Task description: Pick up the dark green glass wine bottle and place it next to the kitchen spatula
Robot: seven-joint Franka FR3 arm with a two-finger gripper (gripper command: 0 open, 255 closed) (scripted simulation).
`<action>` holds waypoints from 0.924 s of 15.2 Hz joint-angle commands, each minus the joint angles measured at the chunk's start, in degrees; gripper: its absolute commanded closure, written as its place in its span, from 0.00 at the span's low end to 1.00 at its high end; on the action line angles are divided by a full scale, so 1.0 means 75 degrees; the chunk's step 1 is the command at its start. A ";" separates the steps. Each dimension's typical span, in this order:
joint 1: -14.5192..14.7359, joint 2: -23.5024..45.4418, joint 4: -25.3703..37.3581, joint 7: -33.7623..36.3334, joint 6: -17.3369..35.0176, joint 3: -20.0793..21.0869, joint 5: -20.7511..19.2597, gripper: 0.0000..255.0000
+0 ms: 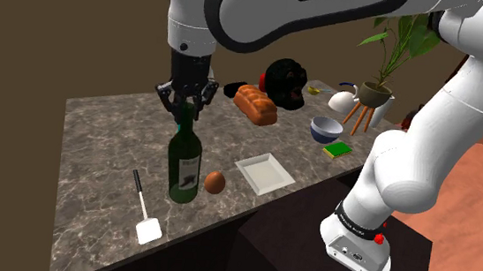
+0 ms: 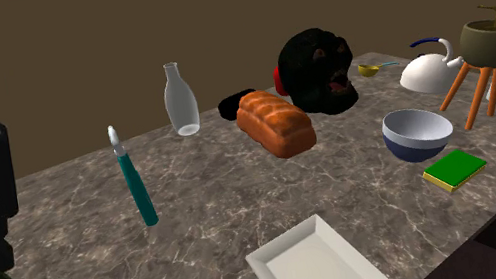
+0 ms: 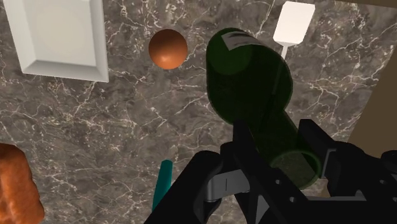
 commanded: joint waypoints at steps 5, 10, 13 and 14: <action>0.0003 0.0118 -0.0489 0.0064 0.0609 0.0021 -0.0049 1.00; 0.0004 0.0189 -0.0697 0.0098 0.0883 0.0032 -0.0079 1.00; 0.0004 0.0190 -0.0697 0.0098 0.0883 0.0032 -0.0079 1.00; 0.0004 0.0190 -0.0697 0.0098 0.0883 0.0032 -0.0079 1.00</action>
